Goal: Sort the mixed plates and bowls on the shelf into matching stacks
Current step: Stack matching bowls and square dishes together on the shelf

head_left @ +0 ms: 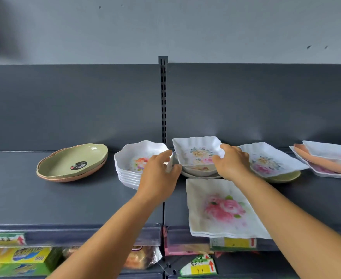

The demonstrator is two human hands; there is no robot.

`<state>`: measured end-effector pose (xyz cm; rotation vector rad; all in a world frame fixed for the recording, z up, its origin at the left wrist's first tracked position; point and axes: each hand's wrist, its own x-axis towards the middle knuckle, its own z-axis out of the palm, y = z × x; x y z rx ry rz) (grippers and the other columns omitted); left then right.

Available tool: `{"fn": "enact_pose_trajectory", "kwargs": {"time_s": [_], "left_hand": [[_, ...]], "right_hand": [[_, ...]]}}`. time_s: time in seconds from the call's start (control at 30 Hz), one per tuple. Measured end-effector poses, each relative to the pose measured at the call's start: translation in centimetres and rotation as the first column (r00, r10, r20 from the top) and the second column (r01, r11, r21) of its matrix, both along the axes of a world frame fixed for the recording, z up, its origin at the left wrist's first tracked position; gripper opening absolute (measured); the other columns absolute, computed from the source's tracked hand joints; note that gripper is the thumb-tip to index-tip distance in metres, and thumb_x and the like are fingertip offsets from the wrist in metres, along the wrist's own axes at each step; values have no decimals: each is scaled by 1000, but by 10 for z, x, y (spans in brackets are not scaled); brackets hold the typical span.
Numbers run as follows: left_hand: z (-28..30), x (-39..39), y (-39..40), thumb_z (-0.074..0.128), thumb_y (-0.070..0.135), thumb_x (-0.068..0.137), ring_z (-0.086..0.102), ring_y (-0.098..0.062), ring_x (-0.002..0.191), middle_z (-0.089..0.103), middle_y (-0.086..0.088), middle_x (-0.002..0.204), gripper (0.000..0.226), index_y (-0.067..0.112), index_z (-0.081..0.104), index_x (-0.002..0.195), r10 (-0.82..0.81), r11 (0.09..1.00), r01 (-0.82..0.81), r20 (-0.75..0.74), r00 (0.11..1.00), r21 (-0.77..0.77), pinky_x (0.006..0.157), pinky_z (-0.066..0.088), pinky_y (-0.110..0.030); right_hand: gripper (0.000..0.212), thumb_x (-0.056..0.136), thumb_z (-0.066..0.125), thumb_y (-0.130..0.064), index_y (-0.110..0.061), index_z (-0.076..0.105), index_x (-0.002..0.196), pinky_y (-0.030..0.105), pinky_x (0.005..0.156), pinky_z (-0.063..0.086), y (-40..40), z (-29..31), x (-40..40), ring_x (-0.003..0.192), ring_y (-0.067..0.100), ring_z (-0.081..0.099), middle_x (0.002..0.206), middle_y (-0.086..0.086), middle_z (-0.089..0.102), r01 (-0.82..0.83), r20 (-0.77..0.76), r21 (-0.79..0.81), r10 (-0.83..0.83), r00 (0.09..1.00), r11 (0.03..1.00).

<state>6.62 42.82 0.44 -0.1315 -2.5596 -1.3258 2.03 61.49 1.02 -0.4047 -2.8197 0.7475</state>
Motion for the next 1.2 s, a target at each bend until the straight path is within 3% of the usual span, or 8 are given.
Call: {"fn": "enact_pose_trajectory", "kwargs": {"time_s": [0.07, 0.17, 0.4, 0.67, 0.77, 0.9, 1.03, 1.2], "left_hand": [[0, 1, 12, 52, 18, 91, 47, -5, 51, 51, 5, 65, 12, 23, 56, 81, -32, 999, 32, 7, 999, -12, 45, 35, -16], [2, -2, 30, 47, 12, 92, 40, -7, 35, 40, 7, 51, 25, 1, 57, 111, -20, 999, 22, 83, 996, -23, 31, 25, -10], [10, -16, 56, 43, 21, 98, 63, -35, 101, 58, -15, 129, 43, 5, 43, 138, 77, 995, -62, 193, 978, -79, 82, 52, -40], [3, -28, 74, 47, 24, 96, 61, -28, 87, 35, -10, 143, 54, 7, 35, 146, 132, 990, -137, 159, 978, 17, 71, 49, -32], [9, -31, 84, 45, 25, 97, 56, -20, 76, 35, -8, 140, 41, 16, 45, 138, 134, 989, -139, 86, 987, 57, 69, 43, -29], [17, -40, 111, 39, 20, 93, 63, -22, 79, 65, -3, 86, 27, 4, 59, 100, 28, 982, -50, 119, 992, 184, 54, 37, -26], [15, -44, 150, 47, 13, 87, 65, -29, 81, 62, -5, 78, 17, 8, 59, 76, -79, 965, 5, 273, 959, 262, 63, 41, -26], [5, -49, 193, 53, 10, 85, 54, -24, 68, 60, -10, 79, 13, 0, 61, 89, -98, 971, 14, 343, 934, 237, 60, 42, -26]], "right_hand": [[52, 97, 43, -35, -18, 35, 145, 40, 102, 37, 11, -4, -2, 131, 36, 34, 145, 10, 40, 28, 44, -35, -27, 999, 999], [48, 96, 43, -33, -15, 42, 140, 43, 97, 45, 24, -8, -7, 125, 35, 42, 139, 11, 46, 46, 46, -121, -41, 998, 992], [29, 94, 47, -18, -14, 37, 67, 24, 54, 41, 42, -9, -20, 72, 28, 59, 79, 9, 58, 75, 57, -387, -57, 997, 919], [21, 94, 41, -7, 1, 57, 106, 32, 68, 59, 56, -2, -22, 50, 17, 56, 65, 11, 62, 94, 14, -706, -119, 993, 702], [25, 90, 40, -1, 0, 64, 96, 24, 50, 48, 77, 10, -17, 48, 17, 53, 63, 10, 63, 67, -46, -688, -136, 990, 722], [24, 90, 42, -5, -7, 66, 90, 26, 53, 51, 124, 21, -9, 47, 16, 55, 63, 9, 65, 104, -63, -632, -185, 981, 768], [24, 92, 46, -10, -3, 66, 101, 31, 64, 52, 174, 15, -7, 59, 22, 56, 76, 13, 66, 157, -71, -573, -240, 968, 805], [28, 87, 48, -5, 8, 63, 107, 33, 74, 43, 216, -1, -9, 83, 25, 47, 114, 28, 62, 178, -91, -406, -233, 968, 896]]}}
